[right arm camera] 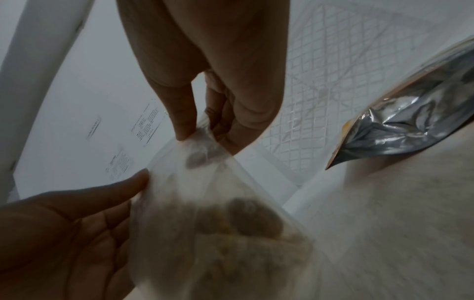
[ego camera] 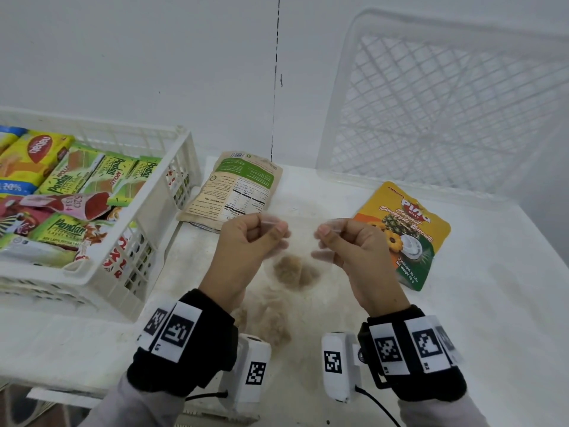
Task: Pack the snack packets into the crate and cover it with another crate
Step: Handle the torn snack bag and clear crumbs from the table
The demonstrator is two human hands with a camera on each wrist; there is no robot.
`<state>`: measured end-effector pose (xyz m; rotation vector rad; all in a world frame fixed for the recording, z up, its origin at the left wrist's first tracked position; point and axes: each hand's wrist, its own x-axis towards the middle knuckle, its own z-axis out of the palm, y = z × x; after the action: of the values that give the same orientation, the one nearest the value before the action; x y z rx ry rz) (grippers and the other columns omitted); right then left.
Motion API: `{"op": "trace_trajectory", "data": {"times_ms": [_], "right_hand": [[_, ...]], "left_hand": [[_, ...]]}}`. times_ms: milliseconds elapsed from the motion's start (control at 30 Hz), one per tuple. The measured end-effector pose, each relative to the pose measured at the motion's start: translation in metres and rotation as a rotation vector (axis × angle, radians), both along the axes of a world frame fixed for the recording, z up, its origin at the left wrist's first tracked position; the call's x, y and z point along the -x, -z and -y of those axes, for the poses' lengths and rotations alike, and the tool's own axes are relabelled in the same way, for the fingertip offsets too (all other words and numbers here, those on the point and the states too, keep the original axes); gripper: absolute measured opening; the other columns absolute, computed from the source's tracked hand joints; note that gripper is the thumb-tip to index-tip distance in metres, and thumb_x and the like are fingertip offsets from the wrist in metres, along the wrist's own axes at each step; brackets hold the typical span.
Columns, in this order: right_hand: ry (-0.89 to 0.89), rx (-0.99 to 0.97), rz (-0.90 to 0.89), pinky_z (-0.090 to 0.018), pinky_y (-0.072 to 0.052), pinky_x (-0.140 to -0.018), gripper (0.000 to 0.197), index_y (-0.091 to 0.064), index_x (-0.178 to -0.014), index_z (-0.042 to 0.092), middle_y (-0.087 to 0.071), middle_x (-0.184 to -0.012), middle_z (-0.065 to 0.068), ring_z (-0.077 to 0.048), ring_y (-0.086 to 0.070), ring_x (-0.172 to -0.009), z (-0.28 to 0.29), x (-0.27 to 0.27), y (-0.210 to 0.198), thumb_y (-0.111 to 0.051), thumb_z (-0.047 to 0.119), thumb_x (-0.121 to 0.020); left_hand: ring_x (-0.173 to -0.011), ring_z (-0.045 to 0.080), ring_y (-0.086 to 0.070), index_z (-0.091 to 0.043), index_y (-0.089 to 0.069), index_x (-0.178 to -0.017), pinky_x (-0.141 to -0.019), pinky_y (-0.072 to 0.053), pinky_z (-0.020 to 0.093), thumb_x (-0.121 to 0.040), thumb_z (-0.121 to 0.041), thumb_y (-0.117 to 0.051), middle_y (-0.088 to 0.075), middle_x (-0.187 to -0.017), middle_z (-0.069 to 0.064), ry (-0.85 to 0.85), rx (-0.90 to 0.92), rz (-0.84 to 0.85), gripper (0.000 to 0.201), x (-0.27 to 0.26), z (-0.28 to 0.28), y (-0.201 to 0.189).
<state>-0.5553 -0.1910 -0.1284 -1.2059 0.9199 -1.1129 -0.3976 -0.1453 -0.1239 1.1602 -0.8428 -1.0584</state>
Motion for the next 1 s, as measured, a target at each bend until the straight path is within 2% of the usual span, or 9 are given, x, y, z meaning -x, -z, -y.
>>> {"op": "trace_trajectory", "data": {"times_ms": [167,300,500,600,700,767,900,933,1000], "right_hand": [[-0.068,-0.026,0.029,-0.022,-0.053,-0.057,0.003,-0.071,-0.076,0.011,-0.069,-0.072,-0.002,-0.008,-0.061,-0.063,-0.001,0.002,0.002,-0.069,0.013,-0.078],[-0.13,0.019,-0.018,-0.019,-0.047,-0.054,0.015,-0.075,-0.077,0.012,-0.069,-0.068,-0.003,-0.009,-0.058,-0.061,-0.004,-0.002,0.003,-0.073,0.025,-0.069],[-0.067,0.081,-0.016,-0.022,-0.043,-0.056,0.015,-0.073,-0.077,-0.001,-0.064,-0.063,-0.011,-0.015,-0.052,-0.059,-0.005,-0.003,0.004,-0.073,0.013,-0.075],[-0.051,0.044,0.013,-0.026,-0.051,-0.065,0.022,-0.074,-0.085,-0.003,-0.072,-0.073,-0.01,-0.016,-0.061,-0.066,-0.004,-0.003,0.002,-0.072,0.017,-0.074],[-0.101,-0.059,0.047,-0.039,-0.054,-0.084,0.036,-0.071,-0.1,-0.002,-0.072,-0.097,-0.018,-0.024,-0.068,-0.088,-0.002,0.004,0.0,-0.06,0.028,-0.083],[-0.137,-0.09,0.056,-0.039,-0.055,-0.084,0.04,-0.068,-0.106,-0.001,-0.07,-0.105,-0.018,-0.028,-0.068,-0.097,-0.004,0.008,0.0,-0.05,0.031,-0.089],[-0.125,-0.117,0.058,-0.047,-0.051,-0.087,0.046,-0.065,-0.114,0.001,-0.067,-0.111,-0.021,-0.038,-0.064,-0.102,-0.006,0.014,-0.002,-0.046,0.037,-0.092],[-0.148,-0.12,0.053,-0.045,-0.053,-0.084,0.047,-0.065,-0.114,0.004,-0.068,-0.11,-0.019,-0.036,-0.065,-0.099,-0.006,0.017,-0.003,-0.046,0.04,-0.091],[-0.255,-0.118,0.023,-0.031,-0.056,-0.065,0.041,-0.067,-0.113,0.016,-0.072,-0.102,-0.007,-0.022,-0.069,-0.083,-0.006,0.028,-0.006,-0.051,0.042,-0.086]], "left_hand": [[-0.062,0.01,-0.066,-0.011,-0.069,-0.077,-0.061,-0.054,0.018,-0.08,-0.004,-0.066,-0.072,-0.068,0.002,0.033,0.036,0.046,0.008,0.002,-0.003,-0.004],[-0.062,0.013,-0.068,-0.008,-0.071,-0.079,-0.06,-0.055,0.019,-0.079,-0.002,-0.067,-0.073,-0.069,0.005,0.057,0.054,0.049,0.007,0.005,-0.005,-0.005],[-0.059,0.013,-0.065,-0.002,-0.071,-0.082,-0.063,-0.053,0.021,-0.079,-0.002,-0.066,-0.072,-0.068,0.006,0.014,0.032,0.037,0.006,0.008,-0.004,-0.003],[-0.065,0.013,-0.068,-0.007,-0.071,-0.084,-0.062,-0.053,0.021,-0.085,-0.009,-0.061,-0.073,-0.072,0.006,-0.007,0.02,0.014,0.01,0.013,-0.006,-0.003],[-0.071,0.011,-0.071,-0.01,-0.07,-0.087,-0.057,-0.051,0.017,-0.092,-0.017,-0.052,-0.074,-0.077,0.003,0.023,-0.052,-0.098,0.02,0.012,-0.006,-0.006],[-0.077,0.013,-0.071,-0.011,-0.07,-0.09,-0.061,-0.054,0.02,-0.094,-0.02,-0.049,-0.074,-0.082,0.005,0.072,-0.093,-0.184,0.024,0.011,-0.005,-0.009],[-0.08,0.017,-0.071,-0.004,-0.068,-0.095,-0.071,-0.057,0.03,-0.095,-0.021,-0.045,-0.073,-0.087,0.01,0.145,-0.093,-0.36,0.028,0.017,-0.003,-0.016],[-0.081,0.018,-0.072,-0.003,-0.067,-0.097,-0.069,-0.058,0.032,-0.096,-0.022,-0.044,-0.073,-0.089,0.01,0.157,-0.1,-0.413,0.029,0.018,-0.003,-0.018],[-0.086,0.018,-0.071,-0.002,-0.064,-0.103,-0.065,-0.058,0.033,-0.096,-0.025,-0.042,-0.073,-0.096,0.008,0.164,-0.145,-0.513,0.032,0.019,-0.001,-0.02]]}}
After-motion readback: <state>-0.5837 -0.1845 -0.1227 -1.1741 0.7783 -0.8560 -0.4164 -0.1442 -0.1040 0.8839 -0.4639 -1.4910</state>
